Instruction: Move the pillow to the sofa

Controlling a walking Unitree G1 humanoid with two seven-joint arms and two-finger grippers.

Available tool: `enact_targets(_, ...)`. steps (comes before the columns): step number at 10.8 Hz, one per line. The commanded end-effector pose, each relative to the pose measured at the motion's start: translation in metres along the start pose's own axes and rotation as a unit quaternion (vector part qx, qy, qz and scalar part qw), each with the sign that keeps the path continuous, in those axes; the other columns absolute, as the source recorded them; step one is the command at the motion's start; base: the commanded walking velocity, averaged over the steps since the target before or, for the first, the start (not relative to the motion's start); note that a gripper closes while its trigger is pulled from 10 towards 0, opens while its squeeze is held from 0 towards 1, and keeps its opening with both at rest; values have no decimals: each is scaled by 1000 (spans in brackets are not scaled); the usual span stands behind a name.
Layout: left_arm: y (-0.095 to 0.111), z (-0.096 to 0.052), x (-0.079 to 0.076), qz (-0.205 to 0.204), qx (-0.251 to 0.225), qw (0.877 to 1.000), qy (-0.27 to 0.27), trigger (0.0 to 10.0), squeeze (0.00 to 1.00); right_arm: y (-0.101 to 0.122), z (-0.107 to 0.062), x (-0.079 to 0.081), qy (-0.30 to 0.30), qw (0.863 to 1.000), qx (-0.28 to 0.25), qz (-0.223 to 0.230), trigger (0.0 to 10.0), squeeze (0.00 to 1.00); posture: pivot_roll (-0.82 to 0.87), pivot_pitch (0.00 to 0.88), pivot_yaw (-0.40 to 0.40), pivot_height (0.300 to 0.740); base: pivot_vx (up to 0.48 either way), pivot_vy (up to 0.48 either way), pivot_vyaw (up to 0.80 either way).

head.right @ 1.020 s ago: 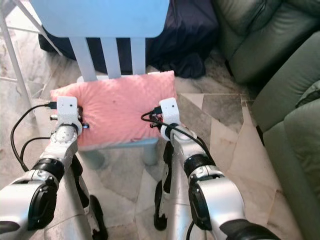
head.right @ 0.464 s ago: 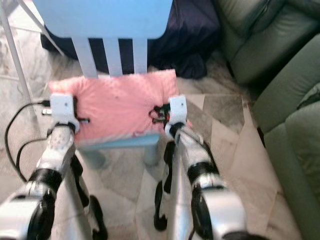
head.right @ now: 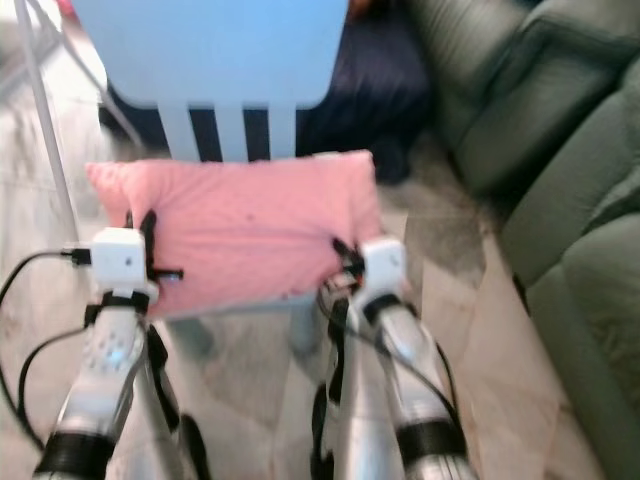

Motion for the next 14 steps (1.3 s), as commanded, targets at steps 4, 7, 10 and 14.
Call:
enact_targets(4,20,-15,4,1,-4,1000,-17,0,0,14,-33,-24,-81,996,9,-37,0,0,-9,51,-42,444,0,0,0)
enact_targets(7,11,-7,-13,-26,42,999,-12,10000,0,20,-26,-18,-68,997,10,-35,10000,0,-14,38,-42,454,0,0,0)
enact_targets(10,11,1,-19,-30,45,998,-13,10000,0,25,-13,-26,-76,997,5,-31,10000,0,-19,26,-36,519,0,0,0)
enact_targets(14,11,9,-23,-19,44,999,-15,10000,0,29,-8,-33,-86,996,3,-35,10000,0,-32,20,-34,584,0,0,0)
Point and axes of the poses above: a point about 5 cm out from each wrist's last joint towards the gripper, its own z axis pointing out of the wrist towards the gripper, its own y axis along the axis of the wrist's last joint, x = y × z, the point moved 1 cm from there along z, pointing out of the wrist towards the gripper, and after that the axes turned 14 degrees about -z, right-handed, at the moved point
